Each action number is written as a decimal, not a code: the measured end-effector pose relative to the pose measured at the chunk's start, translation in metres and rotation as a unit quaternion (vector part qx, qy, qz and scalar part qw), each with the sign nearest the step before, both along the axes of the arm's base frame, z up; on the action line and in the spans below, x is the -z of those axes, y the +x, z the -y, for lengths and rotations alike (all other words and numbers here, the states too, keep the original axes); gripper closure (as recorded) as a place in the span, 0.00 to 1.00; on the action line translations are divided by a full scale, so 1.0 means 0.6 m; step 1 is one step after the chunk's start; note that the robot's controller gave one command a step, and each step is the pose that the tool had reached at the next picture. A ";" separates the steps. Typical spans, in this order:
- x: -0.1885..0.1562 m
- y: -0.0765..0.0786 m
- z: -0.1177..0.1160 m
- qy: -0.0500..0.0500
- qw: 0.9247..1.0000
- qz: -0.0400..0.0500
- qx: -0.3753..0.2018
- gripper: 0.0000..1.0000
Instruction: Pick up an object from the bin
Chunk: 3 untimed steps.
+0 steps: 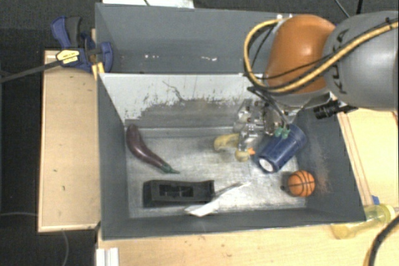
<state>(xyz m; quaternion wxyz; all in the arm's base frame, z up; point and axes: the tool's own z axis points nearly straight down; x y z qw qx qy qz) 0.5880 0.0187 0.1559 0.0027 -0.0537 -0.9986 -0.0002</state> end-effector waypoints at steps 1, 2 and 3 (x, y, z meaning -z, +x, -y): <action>-0.066 0.006 -0.003 0.000 1.000 0.007 -0.002 1.00; -0.043 0.000 -0.008 0.000 1.000 0.004 0.000 1.00; -0.104 -0.020 0.001 0.000 0.995 0.002 0.102 1.00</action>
Offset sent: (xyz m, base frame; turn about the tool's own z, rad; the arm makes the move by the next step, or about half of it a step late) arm -0.0012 0.0057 0.0237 0.0133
